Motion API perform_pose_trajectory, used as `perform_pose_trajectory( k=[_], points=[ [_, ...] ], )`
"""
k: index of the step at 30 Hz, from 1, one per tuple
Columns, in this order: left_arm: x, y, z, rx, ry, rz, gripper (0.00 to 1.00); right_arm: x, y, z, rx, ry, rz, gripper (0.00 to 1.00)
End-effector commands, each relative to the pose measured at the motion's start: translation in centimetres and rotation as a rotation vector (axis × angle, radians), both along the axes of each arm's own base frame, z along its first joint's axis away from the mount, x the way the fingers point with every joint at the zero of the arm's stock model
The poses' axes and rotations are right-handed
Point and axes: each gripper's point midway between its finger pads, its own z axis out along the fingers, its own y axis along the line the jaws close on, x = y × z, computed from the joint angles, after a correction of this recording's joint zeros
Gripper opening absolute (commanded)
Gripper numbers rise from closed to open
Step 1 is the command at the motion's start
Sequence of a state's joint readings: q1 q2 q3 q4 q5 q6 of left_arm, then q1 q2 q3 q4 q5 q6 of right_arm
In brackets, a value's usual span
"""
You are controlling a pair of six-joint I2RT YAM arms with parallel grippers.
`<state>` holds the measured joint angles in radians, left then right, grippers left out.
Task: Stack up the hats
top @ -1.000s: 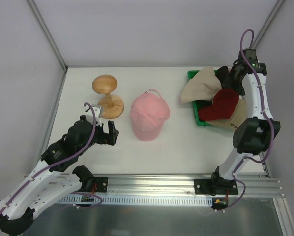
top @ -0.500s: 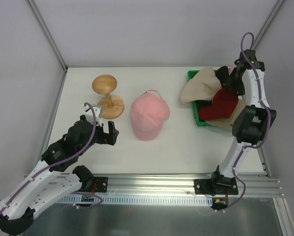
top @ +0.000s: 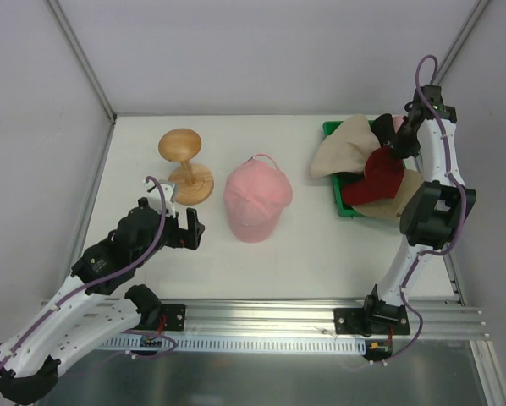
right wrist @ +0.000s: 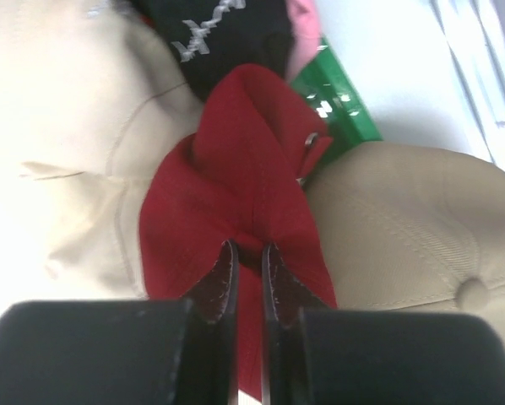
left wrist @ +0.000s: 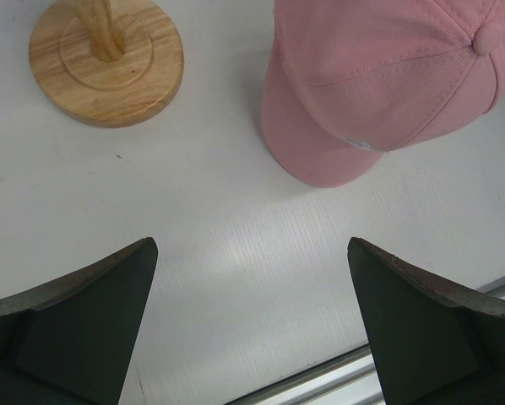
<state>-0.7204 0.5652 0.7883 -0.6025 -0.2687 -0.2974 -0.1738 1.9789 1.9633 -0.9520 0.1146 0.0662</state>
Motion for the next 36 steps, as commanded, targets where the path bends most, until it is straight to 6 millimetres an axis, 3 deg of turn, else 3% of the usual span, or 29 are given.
perform_pose_trajectory(
  k=[1, 3, 8, 17, 29, 36],
  points=[
    [0.3, -0.5, 0.2, 0.0, -0.012, -0.018, 0.99, 0.9, 1.7, 5.9, 0.061, -0.183, 0.048, 0.0],
    [0.4, -0.5, 0.1, 0.002, -0.01, -0.017, 0.99, 1.0, 2.9, 8.2, 0.082, -0.23, 0.084, 0.0],
    [0.4, -0.5, 0.1, 0.003, -0.011, -0.016, 0.99, 1.0, 4.0, 11.3, 0.091, -0.298, 0.12, 0.0],
    [0.3, -0.5, 0.2, -0.004, -0.014, -0.016, 0.99, -0.8, 7.5, 18.2, 0.079, -0.451, 0.227, 0.0],
    [0.3, -0.4, 0.3, -0.005, -0.017, -0.013, 0.99, -0.7, 11.1, 21.7, 0.188, -0.561, 0.346, 0.0],
    [0.2, -0.5, 0.3, -0.007, -0.015, -0.018, 0.99, -1.4, 11.6, 22.7, 0.197, -0.582, 0.349, 0.0]
  ],
)
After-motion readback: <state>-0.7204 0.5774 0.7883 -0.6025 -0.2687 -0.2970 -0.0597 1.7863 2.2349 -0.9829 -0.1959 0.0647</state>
